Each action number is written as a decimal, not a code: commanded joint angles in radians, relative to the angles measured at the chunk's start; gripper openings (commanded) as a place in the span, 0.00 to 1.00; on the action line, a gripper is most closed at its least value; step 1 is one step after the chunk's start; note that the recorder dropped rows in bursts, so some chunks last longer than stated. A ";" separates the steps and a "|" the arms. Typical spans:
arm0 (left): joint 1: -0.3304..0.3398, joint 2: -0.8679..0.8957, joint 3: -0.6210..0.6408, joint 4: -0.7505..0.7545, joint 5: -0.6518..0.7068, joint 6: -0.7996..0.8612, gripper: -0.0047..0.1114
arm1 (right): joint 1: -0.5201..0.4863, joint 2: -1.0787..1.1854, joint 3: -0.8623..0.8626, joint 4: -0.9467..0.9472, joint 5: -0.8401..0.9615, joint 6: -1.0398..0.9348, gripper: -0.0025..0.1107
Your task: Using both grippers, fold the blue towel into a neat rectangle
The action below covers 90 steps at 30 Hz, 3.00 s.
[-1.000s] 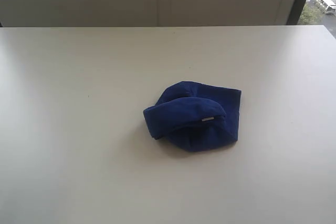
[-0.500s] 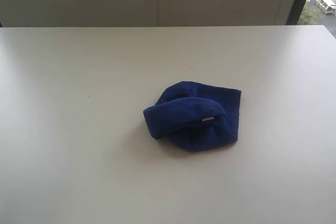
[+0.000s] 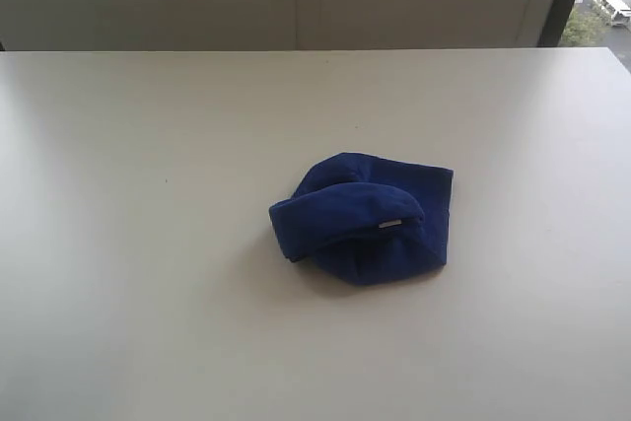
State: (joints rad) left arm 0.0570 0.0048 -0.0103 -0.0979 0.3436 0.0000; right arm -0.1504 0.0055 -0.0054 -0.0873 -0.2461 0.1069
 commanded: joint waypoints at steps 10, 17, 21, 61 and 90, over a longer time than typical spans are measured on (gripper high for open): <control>0.003 -0.005 0.010 -0.007 0.016 0.000 0.04 | -0.008 0.020 -0.135 0.067 0.268 -0.028 0.02; 0.003 -0.005 0.010 -0.007 0.016 0.000 0.04 | -0.008 0.322 -0.456 0.065 0.530 0.010 0.02; 0.003 -0.005 0.010 -0.007 0.016 0.000 0.04 | -0.008 0.560 -0.615 0.100 0.656 0.029 0.02; 0.003 -0.005 0.010 -0.007 0.016 0.000 0.04 | 0.330 1.663 -0.847 0.797 0.549 -0.610 0.16; 0.003 -0.005 0.010 -0.007 0.016 0.000 0.04 | 0.330 1.732 -0.900 0.797 0.602 -0.601 0.33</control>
State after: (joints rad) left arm 0.0570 0.0048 -0.0103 -0.0979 0.3436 0.0000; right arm 0.1790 1.7352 -0.9050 0.7098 0.3710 -0.4938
